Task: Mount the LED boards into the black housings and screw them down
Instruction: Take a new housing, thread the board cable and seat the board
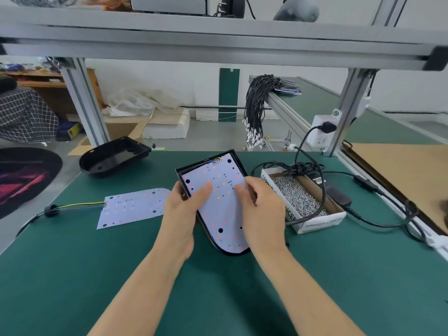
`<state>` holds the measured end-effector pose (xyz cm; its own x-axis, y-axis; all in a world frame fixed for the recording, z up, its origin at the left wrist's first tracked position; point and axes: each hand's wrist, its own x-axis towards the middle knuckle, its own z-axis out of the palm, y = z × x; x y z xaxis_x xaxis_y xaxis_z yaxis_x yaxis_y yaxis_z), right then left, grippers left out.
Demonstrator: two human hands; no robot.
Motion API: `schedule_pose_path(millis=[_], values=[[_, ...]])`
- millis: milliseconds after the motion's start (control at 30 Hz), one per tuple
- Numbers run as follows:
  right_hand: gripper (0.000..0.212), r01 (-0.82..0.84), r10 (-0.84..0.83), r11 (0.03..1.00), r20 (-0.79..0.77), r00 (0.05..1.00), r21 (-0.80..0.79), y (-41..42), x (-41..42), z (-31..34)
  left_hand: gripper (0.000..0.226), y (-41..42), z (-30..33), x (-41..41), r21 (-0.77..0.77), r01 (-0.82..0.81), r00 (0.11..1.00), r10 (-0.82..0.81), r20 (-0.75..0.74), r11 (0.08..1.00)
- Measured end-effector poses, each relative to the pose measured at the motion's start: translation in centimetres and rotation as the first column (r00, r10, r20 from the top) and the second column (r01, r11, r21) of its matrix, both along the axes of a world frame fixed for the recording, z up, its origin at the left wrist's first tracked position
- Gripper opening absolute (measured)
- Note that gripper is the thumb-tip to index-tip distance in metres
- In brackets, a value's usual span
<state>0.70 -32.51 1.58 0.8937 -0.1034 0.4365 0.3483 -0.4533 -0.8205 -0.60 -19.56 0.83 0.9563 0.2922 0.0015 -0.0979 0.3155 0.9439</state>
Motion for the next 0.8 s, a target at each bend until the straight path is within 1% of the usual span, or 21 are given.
schedule_pose_path(millis=[67,100,133,167,200,233,267,333,400,433,467,500,567,633,700,733,767,800], values=[[0.016,0.006,-0.001,0.969,0.023,1.000,-0.247,-0.7,0.6,0.8,0.027,0.2,-0.3,-0.1,0.009,-0.026,1.000,0.026,0.014,1.000],[0.015,0.010,-0.005,0.945,0.014,1.000,-0.326,-1.0,1.0,1.2,0.027,0.4,-0.4,0.0,0.013,-0.033,0.999,0.033,0.023,0.999],[0.015,-0.016,0.008,0.943,-0.024,1.000,-0.332,-1.3,1.3,1.7,0.026,0.5,-0.4,0.0,0.010,-0.032,0.999,0.032,0.029,0.999],[0.016,-0.072,0.051,0.959,-0.083,0.995,-0.274,-1.4,1.5,2.0,0.024,0.5,-0.4,0.0,-0.003,-0.024,0.999,0.024,0.037,1.000],[0.015,-0.129,0.109,0.980,-0.133,0.985,-0.149,-1.6,1.8,2.2,0.027,0.5,-0.4,0.0,-0.020,-0.011,0.999,0.012,0.045,1.000],[0.013,-0.157,0.153,0.988,-0.165,0.974,-0.010,-1.6,1.9,2.3,0.034,0.5,-0.2,0.0,-0.036,0.005,0.999,-0.003,0.051,0.999],[0.012,-0.159,0.174,0.983,-0.178,0.969,0.094,-1.6,1.9,2.4,0.043,0.4,-0.1,0.0,-0.048,0.023,0.998,-0.021,0.054,0.999],[0.011,-0.145,0.179,0.970,-0.175,0.968,0.195,-1.6,1.8,2.1,0.051,0.3,0.0,-0.1,-0.053,0.042,0.998,-0.039,0.058,0.998],[0.009,-0.137,0.178,0.962,-0.164,0.970,0.235,-1.5,1.6,1.7,0.047,0.4,0.1,0.0,-0.066,0.038,0.997,-0.034,0.065,0.997],[0.009,-0.144,0.179,0.966,-0.155,0.972,0.216,-1.6,1.5,1.5,0.043,0.5,0.2,0.0,-0.089,0.036,0.998,-0.030,0.063,0.995],[0.010,-0.159,0.183,0.975,-0.149,0.972,0.157,-1.7,1.5,1.5,0.041,0.6,0.3,0.0,-0.119,0.039,0.998,-0.032,0.059,0.992],[0.011,-0.177,0.181,0.983,-0.148,0.972,0.046,-1.9,1.5,1.4,0.039,0.7,0.4,0.0,-0.150,0.049,0.998,-0.041,0.053,0.987],[0.016,-0.192,0.161,0.953,-0.144,0.976,-0.236,-2.1,1.5,1.4,0.036,0.7,0.4,-0.2,-0.178,0.071,0.997,-0.066,0.036,0.981],[0.024,-0.165,0.118,0.878,-0.131,0.984,-0.449,-2.2,1.3,1.7,0.036,0.6,0.2,-0.4,-0.194,0.078,0.997,-0.079,0.002,0.978],[0.029,-0.052,0.022,0.744,-0.052,0.998,-0.666,-2.1,1.2,2.1,0.044,0.4,0.1,-0.7,-0.225,0.100,0.993,-0.112,-0.038,0.969],[0.034,0.002,-0.024,0.691,-0.019,1.000,-0.723,-2.1,1.3,2.2,0.048,0.3,0.1,-0.8,-0.224,0.117,0.990,-0.131,-0.047,0.967],[0.041,0.022,-0.064,0.683,-0.030,0.997,-0.730,-2.2,1.5,2.2,0.049,0.3,0.2,-0.7,-0.214,0.127,0.989,-0.140,-0.047,0.969],[0.048,-0.015,-0.073,0.733,-0.101,0.992,-0.680,-2.4,1.7,2.2,0.048,0.4,0.2,-0.7,-0.210,0.123,0.990,-0.135,-0.043,0.970]])
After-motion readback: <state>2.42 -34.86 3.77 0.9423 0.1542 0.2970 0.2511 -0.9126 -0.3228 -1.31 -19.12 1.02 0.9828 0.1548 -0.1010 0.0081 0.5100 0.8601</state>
